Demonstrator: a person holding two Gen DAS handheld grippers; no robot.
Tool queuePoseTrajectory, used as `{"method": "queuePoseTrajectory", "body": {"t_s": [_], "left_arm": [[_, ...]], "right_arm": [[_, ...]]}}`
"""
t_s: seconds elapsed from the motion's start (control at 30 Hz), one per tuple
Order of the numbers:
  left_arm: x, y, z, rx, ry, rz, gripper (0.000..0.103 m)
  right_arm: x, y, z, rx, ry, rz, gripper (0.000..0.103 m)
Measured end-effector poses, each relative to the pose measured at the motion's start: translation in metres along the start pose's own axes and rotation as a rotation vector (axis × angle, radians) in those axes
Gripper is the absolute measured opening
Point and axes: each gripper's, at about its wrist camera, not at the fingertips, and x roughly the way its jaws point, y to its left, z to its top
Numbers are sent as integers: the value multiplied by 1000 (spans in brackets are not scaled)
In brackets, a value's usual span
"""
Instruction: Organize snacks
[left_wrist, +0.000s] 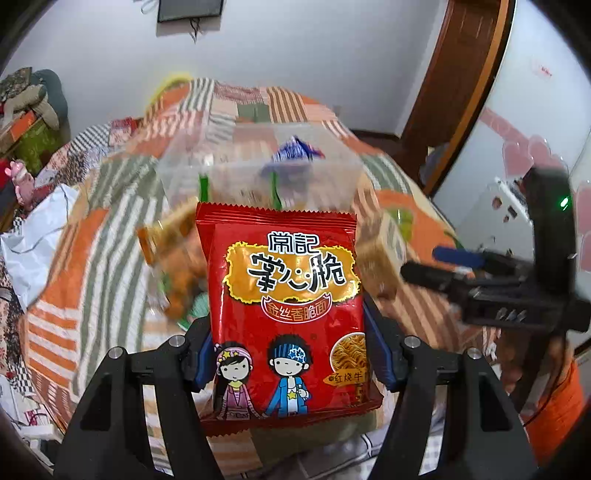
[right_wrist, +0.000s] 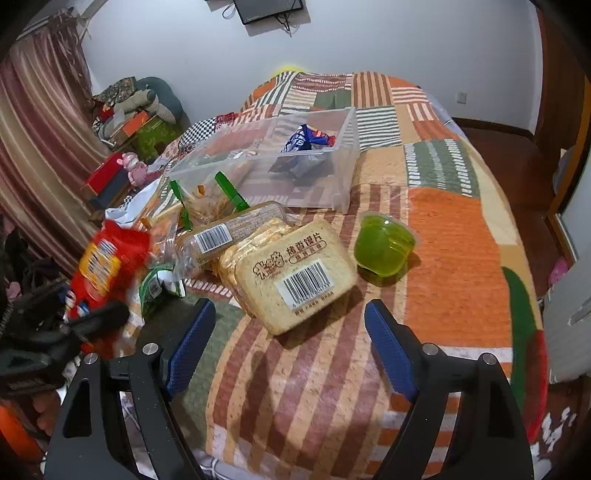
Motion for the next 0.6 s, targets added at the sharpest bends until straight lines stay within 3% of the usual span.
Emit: {"method": "queuePoseTrajectory", "body": {"t_s": [0.3, 0.6], "left_arm": [[5, 15, 22, -12, -31, -4, 66], [24, 26, 27, -40, -11, -11, 66]], "right_arm": [[31, 1, 13, -22, 61, -9, 83], [37, -9, 22, 6, 63, 3, 88]]}}
